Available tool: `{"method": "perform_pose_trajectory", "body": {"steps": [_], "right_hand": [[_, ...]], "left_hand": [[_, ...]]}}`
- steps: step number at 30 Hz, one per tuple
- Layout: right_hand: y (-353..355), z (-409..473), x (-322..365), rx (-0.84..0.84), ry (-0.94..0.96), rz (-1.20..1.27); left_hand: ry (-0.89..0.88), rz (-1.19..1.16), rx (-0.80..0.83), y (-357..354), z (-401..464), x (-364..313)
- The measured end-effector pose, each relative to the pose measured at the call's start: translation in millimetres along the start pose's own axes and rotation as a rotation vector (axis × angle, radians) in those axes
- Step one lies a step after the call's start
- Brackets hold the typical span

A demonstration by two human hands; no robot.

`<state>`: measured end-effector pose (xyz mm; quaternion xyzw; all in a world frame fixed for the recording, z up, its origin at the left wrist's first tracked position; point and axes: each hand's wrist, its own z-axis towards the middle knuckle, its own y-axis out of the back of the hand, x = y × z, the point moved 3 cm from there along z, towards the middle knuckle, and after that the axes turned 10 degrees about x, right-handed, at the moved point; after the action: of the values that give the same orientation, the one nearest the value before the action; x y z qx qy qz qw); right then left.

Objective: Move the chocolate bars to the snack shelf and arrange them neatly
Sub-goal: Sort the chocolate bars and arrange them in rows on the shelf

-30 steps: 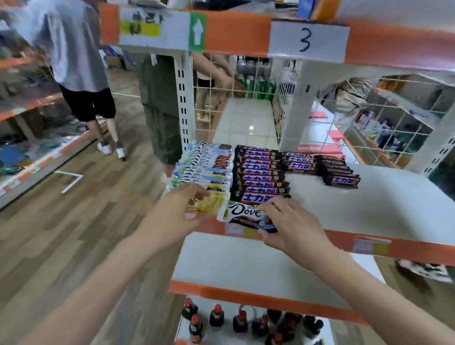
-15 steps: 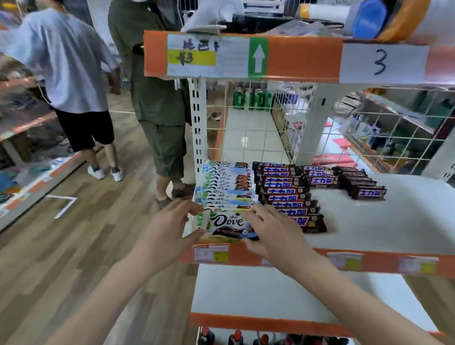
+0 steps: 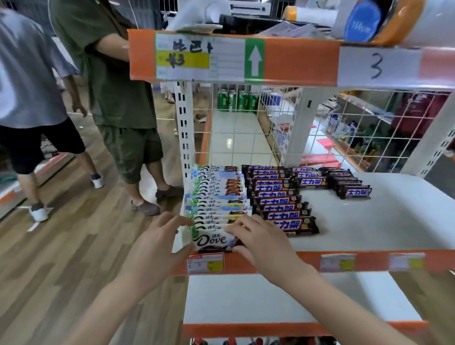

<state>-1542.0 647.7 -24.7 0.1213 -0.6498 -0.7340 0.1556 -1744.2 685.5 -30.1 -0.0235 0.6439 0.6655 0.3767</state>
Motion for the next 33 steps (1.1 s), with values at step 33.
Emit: {"method": "perform_pose_trajectory", "body": {"steps": [33], "right_hand": [[-6.0,-7.5,4.5,-0.043,-0.078,0.150]], "left_hand": [[-0.051,-0.069,-0.029,-3.0,10.6,4.4]]}}
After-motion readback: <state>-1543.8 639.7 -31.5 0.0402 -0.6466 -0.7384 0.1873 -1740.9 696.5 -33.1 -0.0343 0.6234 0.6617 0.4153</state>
